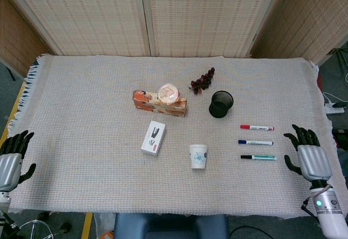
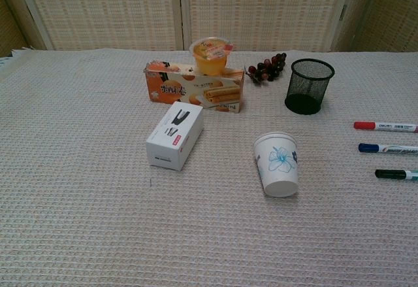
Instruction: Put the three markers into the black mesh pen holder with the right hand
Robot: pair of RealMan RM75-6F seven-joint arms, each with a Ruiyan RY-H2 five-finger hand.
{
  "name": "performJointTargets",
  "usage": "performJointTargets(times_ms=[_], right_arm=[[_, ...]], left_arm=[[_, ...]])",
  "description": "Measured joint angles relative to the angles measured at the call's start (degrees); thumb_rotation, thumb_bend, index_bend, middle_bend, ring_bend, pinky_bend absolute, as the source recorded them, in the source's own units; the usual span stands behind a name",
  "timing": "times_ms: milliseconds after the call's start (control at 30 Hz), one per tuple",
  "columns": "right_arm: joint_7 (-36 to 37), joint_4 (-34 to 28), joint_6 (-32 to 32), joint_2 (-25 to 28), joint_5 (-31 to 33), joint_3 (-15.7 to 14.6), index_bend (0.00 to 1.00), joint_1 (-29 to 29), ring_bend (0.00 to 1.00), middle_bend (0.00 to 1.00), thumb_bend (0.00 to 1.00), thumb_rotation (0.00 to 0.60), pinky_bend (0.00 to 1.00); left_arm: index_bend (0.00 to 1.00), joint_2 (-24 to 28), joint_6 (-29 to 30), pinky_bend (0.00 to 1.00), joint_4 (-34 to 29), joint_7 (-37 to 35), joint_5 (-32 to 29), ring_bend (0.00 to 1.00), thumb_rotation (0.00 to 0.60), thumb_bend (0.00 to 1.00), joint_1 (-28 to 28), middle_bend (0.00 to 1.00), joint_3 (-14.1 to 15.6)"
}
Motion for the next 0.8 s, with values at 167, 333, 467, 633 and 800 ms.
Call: performJointTargets(times_ms=[167,333,467,633,800], right_arm=[[-6.42,-2.99,-5.11,-0.66,0.67,0.43,0.34,5.45,0.00,0.00,0.36,0.600,0.00],[-12.57,-4.06,-8.55,-2.22,3.94,0.69,0.35,8.55,0.00,0.00,0.36,0.600,0.00],[-17.43,-3.46,-11.40,-4.15,8.82,0.34,0.35,11.01,0.00,0.00,0.36,0.600,0.00],[-20.88,-1.67,-13.39,-6.11,13.51,-1.18,0.33,12.77,0.00,0.00,0.36,0.600,0.00],[-21.50,0.49,-14.76,-7.32,16.25,-2.34,0.33,13.81,0.00,0.00,0.36,0.600,0.00]], left_arm=[[0.01,0.02,-0.41,0.05,0.08,-0.02,-0.19,0.00,0.600,0.32,-0.12,0.00,0.01],[0.01,-0.04,-0.54,0.05,0.18,-0.13,-0.20,0.00,0.600,0.32,-0.11,0.00,0.09],[0.01,0.05,-0.54,0.05,0.10,-0.27,-0.28,0.00,0.600,0.32,-0.08,0.00,0.06],[0.01,0.16,-0.53,0.05,0.08,-0.46,-0.36,0.00,0.600,0.32,-0.09,0.00,-0.05],[0.01,0.18,-0.74,0.05,-0.02,-0.33,-0.42,0.00,0.600,0.32,-0.17,0.00,-0.02]])
